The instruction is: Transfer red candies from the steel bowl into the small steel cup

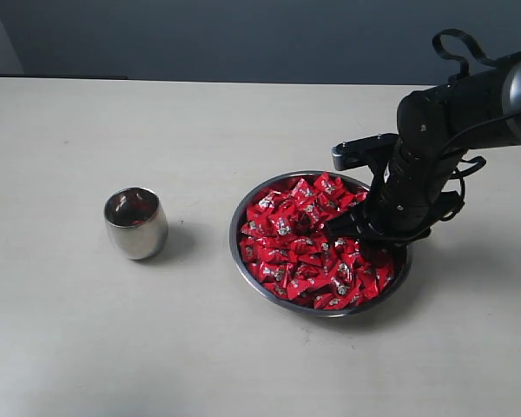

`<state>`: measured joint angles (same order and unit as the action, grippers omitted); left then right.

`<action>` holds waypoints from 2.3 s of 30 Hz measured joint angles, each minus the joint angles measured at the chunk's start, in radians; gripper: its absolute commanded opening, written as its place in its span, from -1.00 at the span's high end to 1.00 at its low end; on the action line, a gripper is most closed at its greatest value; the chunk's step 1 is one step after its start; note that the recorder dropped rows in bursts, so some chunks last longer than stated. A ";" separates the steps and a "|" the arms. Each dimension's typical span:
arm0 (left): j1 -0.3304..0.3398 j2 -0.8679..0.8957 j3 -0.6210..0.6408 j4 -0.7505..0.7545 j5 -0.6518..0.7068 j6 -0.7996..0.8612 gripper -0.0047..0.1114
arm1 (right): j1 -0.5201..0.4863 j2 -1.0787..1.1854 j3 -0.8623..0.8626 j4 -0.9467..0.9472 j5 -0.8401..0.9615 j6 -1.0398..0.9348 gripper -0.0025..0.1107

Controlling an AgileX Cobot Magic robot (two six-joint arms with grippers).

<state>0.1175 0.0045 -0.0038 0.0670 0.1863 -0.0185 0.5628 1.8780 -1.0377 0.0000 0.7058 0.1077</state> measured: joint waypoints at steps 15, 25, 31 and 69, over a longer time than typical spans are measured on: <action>0.000 0.000 0.000 0.000 0.000 0.000 0.91 | 0.000 0.000 0.000 0.000 0.000 0.002 0.59; 0.000 0.000 0.000 0.000 0.000 0.000 0.91 | 0.000 0.000 0.000 0.000 0.000 0.002 0.63; 0.000 0.000 0.000 0.000 0.000 0.000 0.91 | 0.000 0.000 0.000 0.000 0.000 0.001 0.63; 0.000 0.000 0.000 0.000 0.000 0.000 0.91 | 0.000 -0.206 0.000 0.057 -0.124 -0.030 0.67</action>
<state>0.1175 0.0045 -0.0038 0.0670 0.1863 -0.0185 0.5628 1.6721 -1.0377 0.0569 0.5816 0.0772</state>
